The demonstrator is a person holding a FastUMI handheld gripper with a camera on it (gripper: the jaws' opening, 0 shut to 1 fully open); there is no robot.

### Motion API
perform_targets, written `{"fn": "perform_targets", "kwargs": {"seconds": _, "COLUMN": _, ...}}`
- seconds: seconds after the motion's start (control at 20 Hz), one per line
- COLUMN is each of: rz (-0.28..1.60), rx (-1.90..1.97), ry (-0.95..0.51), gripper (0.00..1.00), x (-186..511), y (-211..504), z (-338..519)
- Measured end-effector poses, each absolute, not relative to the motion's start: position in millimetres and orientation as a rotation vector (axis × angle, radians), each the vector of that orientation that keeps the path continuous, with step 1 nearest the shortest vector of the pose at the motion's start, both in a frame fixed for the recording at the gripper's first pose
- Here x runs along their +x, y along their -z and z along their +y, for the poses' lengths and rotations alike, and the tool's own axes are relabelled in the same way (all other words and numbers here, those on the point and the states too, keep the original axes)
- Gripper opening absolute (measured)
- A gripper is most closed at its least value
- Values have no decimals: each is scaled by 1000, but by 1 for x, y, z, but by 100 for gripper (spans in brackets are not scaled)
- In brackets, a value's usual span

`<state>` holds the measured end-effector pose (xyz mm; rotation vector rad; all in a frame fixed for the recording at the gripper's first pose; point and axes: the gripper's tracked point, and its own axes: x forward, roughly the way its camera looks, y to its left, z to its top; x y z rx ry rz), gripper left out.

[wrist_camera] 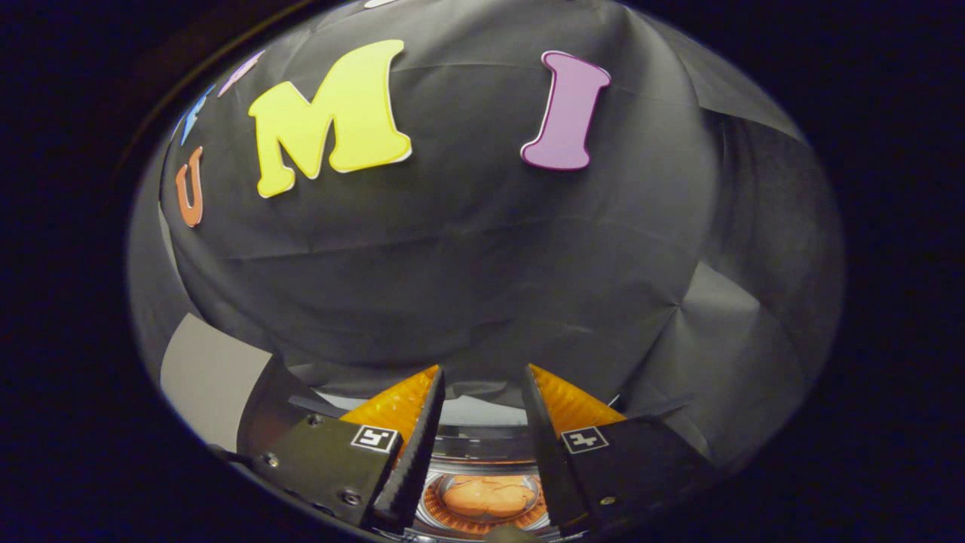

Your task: Put the clothes into the washing machine and then close the washing machine lid.

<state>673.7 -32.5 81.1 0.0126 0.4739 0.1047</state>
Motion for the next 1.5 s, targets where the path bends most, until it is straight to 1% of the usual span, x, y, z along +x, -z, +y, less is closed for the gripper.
{"fn": "perform_targets", "kwargs": {"seconds": 0.25, "rz": 526, "rx": -32, "ry": -51, "gripper": 65, "x": 688, "y": -52, "z": -38}}
{"fn": "perform_targets", "kwargs": {"seconds": 0.4, "rz": 499, "rx": -3, "ry": -63, "gripper": 65, "x": 688, "y": -47, "z": -39}}
{"fn": "perform_targets", "kwargs": {"seconds": 0.8, "rz": 332, "rx": -16, "ry": -37, "gripper": 66, "x": 688, "y": -54, "z": -40}}
{"fn": "perform_targets", "kwargs": {"seconds": 1.0, "rz": 197, "rx": -7, "ry": -71, "gripper": 66, "x": 686, "y": -59, "z": -38}}
{"fn": "perform_targets", "kwargs": {"seconds": 1.5, "rz": 91, "rx": 8, "ry": -87, "gripper": 66, "x": 669, "y": -58, "z": -40}}
